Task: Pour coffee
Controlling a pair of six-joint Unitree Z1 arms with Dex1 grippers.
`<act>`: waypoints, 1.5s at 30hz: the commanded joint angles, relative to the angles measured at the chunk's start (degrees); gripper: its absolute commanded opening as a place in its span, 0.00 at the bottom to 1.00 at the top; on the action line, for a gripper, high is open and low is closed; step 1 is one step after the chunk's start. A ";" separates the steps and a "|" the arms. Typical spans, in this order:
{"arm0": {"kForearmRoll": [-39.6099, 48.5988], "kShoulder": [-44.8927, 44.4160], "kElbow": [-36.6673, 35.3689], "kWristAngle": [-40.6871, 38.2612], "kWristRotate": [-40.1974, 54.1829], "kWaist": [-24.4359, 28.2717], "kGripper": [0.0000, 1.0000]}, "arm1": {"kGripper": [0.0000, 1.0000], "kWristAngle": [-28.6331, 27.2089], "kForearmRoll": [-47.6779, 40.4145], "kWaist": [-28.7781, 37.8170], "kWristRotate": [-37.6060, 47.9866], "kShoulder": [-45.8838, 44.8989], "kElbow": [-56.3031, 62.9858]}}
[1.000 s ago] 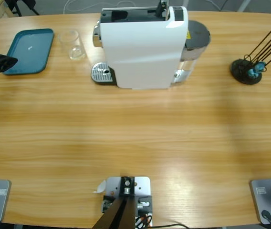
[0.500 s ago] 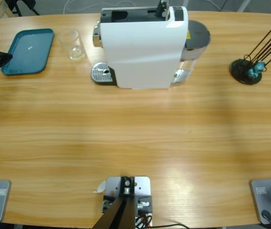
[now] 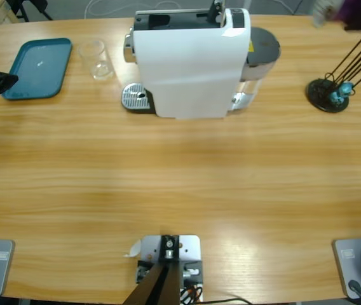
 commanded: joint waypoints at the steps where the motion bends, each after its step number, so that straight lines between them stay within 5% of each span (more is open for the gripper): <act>1: -0.37 -0.97 2.08 -0.64 -0.23 0.35 0.86 | 0.09 0.27 2.32 2.24 -4.64 20.02 -16.65; 9: -0.51 -0.49 2.08 -0.59 -0.15 0.35 0.86 | 0.09 4.28 1.97 2.31 -7.42 32.56 -25.90; 15: -0.62 -0.40 2.15 -0.46 -0.15 0.35 0.86 | 0.09 7.08 -2.43 -0.74 -8.37 33.73 -25.74; 45: -1.39 -0.49 2.62 -0.46 0.03 0.35 1.00 | 0.08 2.08 -2.83 -6.18 -10.04 39.15 -28.70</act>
